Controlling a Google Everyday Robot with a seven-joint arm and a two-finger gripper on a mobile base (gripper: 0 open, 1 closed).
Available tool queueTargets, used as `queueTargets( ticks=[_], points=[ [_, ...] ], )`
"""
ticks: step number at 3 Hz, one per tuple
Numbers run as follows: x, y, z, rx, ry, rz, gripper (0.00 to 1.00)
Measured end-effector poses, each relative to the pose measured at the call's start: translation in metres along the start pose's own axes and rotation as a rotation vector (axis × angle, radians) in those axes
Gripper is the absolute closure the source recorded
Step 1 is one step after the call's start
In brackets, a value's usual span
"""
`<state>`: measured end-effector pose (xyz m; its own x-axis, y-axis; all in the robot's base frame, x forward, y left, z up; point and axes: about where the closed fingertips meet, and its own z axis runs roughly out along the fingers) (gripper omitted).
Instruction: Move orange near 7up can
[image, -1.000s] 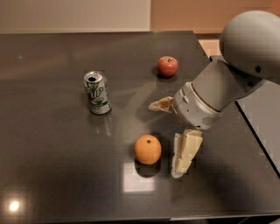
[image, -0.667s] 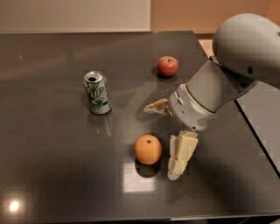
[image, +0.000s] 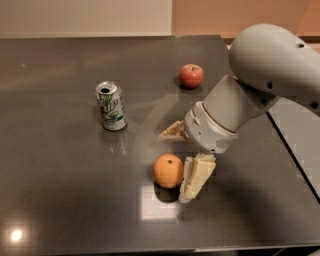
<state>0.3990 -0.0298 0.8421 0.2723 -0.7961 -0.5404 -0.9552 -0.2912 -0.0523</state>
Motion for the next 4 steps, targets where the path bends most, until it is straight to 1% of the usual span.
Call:
queueTargets(
  ticks=[1, 2, 3, 4],
  points=[
    [0.001, -0.003, 0.001, 0.007, 0.008, -0.001, 0.41],
    [-0.006, -0.011, -0.007, 0.034, 0.023, -0.005, 0.65],
    [-0.02, -0.031, -0.021, 0.086, 0.031, 0.01, 0.88],
    [-0.033, -0.063, -0.035, 0.148, 0.034, 0.052, 1.0]
  ],
)
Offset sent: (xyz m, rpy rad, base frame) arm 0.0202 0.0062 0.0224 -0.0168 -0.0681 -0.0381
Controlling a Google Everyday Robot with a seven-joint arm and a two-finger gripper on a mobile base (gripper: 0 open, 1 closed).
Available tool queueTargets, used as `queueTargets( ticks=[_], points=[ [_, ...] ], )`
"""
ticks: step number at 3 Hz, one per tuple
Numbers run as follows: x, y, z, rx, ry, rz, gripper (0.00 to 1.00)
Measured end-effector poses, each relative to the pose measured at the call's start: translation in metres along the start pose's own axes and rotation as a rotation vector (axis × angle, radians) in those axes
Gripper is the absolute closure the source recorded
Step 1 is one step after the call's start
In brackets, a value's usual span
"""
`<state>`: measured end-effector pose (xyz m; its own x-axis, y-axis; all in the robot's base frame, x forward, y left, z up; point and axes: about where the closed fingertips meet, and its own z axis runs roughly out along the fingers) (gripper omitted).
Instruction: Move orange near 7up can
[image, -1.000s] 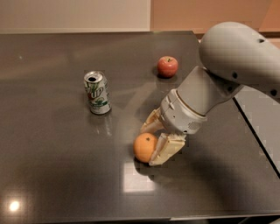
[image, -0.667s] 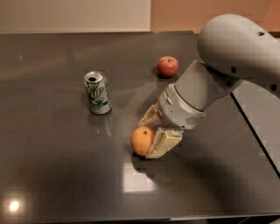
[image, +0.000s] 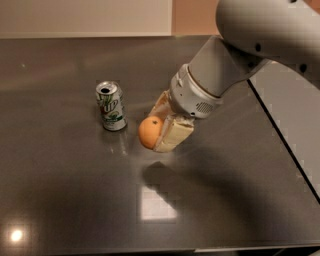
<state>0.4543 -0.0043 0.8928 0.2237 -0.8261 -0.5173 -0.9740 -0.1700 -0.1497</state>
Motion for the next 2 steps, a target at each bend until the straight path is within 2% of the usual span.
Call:
queueTargets(
  ticks=[1, 2],
  points=[
    [-0.006, -0.03, -0.001, 0.035, 0.0, 0.038, 1.0],
    [-0.008, -0.052, 0.008, 0.042, -0.006, 0.057, 1.0]
  ],
)
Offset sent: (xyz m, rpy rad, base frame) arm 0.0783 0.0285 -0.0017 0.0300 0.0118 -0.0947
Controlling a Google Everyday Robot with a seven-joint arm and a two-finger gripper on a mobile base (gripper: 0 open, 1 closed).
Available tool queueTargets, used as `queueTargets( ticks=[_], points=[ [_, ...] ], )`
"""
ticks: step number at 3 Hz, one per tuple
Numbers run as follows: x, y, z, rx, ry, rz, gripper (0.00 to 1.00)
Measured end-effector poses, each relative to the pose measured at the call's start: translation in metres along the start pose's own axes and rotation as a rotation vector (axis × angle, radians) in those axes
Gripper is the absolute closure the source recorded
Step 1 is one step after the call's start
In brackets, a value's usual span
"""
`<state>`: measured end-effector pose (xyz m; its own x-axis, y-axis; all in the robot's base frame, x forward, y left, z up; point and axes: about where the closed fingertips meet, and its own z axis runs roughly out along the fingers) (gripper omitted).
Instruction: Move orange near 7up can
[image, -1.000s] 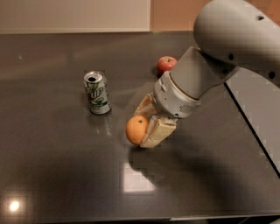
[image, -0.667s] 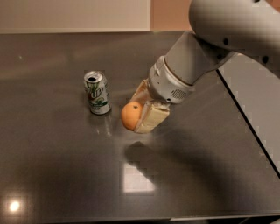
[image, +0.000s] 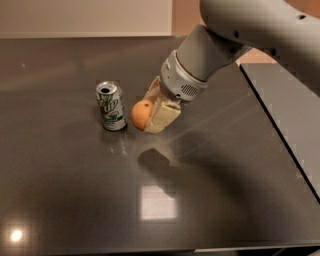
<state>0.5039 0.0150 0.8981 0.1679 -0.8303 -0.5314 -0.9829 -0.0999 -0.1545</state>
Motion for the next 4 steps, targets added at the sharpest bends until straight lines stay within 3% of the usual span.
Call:
queueTargets(
  ticks=[2, 4],
  points=[
    [-0.002, -0.025, 0.026, -0.012, -0.004, -0.01, 1.0],
    [0.005, -0.04, 0.045, -0.02, 0.005, -0.005, 0.6]
  ],
)
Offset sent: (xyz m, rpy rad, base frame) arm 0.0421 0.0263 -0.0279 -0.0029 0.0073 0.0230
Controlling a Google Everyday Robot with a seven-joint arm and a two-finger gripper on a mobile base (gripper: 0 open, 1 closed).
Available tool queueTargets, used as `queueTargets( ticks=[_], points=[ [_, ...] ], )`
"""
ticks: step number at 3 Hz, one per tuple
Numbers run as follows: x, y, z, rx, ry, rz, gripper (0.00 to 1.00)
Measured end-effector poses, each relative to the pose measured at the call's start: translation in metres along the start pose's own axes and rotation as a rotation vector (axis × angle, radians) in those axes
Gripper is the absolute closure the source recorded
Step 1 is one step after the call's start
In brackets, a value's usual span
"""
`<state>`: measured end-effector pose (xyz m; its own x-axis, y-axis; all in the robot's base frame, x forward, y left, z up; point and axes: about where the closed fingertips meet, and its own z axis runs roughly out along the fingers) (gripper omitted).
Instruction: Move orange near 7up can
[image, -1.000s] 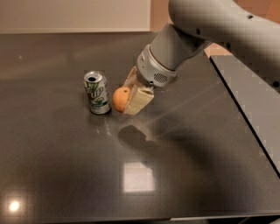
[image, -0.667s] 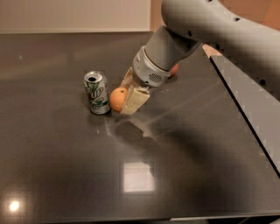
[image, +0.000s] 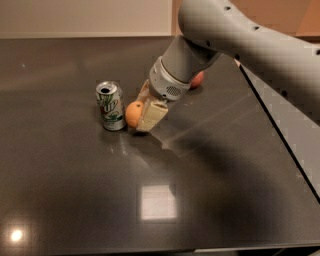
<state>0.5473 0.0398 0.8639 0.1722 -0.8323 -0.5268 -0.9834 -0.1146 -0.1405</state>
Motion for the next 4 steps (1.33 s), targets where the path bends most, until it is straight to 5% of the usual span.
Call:
queueTargets(
  ticks=[2, 3, 4],
  points=[
    [0.0123, -0.0075, 0.0134, -0.016, 0.013, 0.008, 0.13],
    [0.0115, -0.0069, 0.0144, -0.018, 0.013, 0.006, 0.0],
    [0.0115, -0.0069, 0.0145, -0.018, 0.013, 0.006, 0.0]
  ],
)
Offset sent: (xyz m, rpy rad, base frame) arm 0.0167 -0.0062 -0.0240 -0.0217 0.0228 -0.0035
